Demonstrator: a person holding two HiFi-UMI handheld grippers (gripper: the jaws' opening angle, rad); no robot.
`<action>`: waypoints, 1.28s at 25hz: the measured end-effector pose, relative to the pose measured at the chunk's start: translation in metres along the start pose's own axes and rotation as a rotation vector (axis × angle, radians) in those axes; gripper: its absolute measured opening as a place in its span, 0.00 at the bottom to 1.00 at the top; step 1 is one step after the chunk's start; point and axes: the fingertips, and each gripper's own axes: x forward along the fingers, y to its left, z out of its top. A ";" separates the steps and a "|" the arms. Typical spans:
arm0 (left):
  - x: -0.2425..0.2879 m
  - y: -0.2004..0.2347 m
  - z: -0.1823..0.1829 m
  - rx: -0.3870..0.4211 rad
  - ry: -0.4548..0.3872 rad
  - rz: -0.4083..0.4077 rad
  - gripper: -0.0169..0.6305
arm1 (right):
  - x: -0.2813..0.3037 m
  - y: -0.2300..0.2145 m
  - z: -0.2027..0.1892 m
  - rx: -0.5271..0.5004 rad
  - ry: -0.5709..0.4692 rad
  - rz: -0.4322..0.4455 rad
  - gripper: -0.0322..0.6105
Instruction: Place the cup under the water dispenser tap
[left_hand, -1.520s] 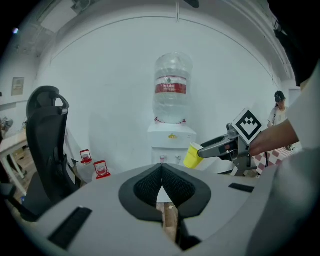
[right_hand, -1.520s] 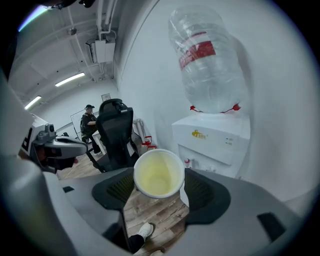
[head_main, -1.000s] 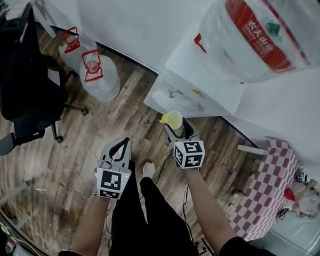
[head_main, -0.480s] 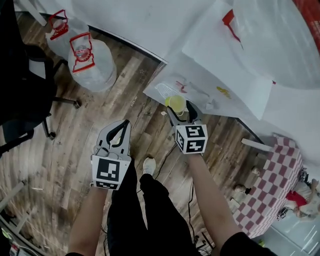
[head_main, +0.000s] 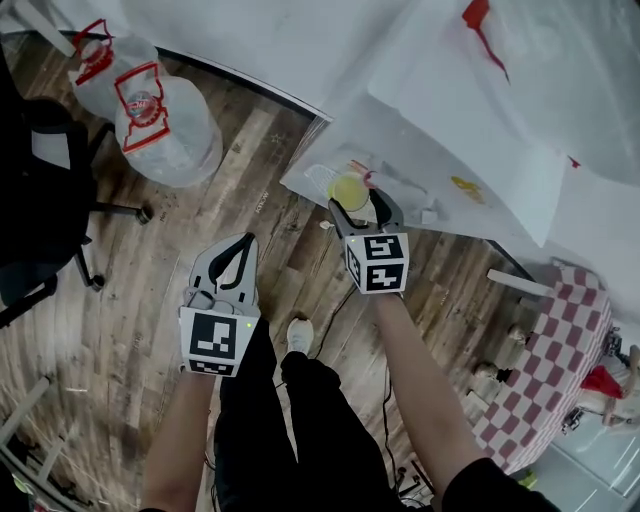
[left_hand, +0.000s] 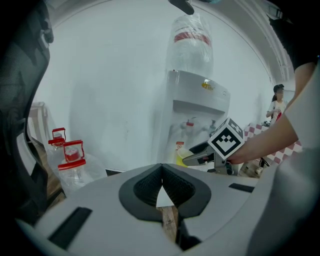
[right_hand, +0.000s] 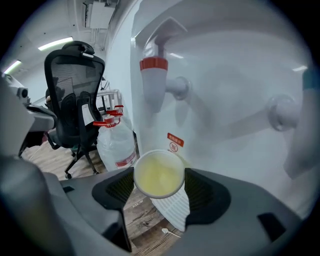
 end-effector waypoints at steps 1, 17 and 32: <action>0.003 0.000 0.001 0.000 -0.004 -0.001 0.05 | 0.003 0.000 -0.001 -0.006 0.002 0.001 0.56; 0.020 0.001 -0.002 -0.001 -0.029 -0.005 0.05 | 0.024 0.001 -0.009 -0.018 0.017 -0.008 0.56; -0.020 -0.015 0.013 0.002 0.002 0.012 0.05 | -0.029 0.007 -0.014 0.033 0.040 0.007 0.57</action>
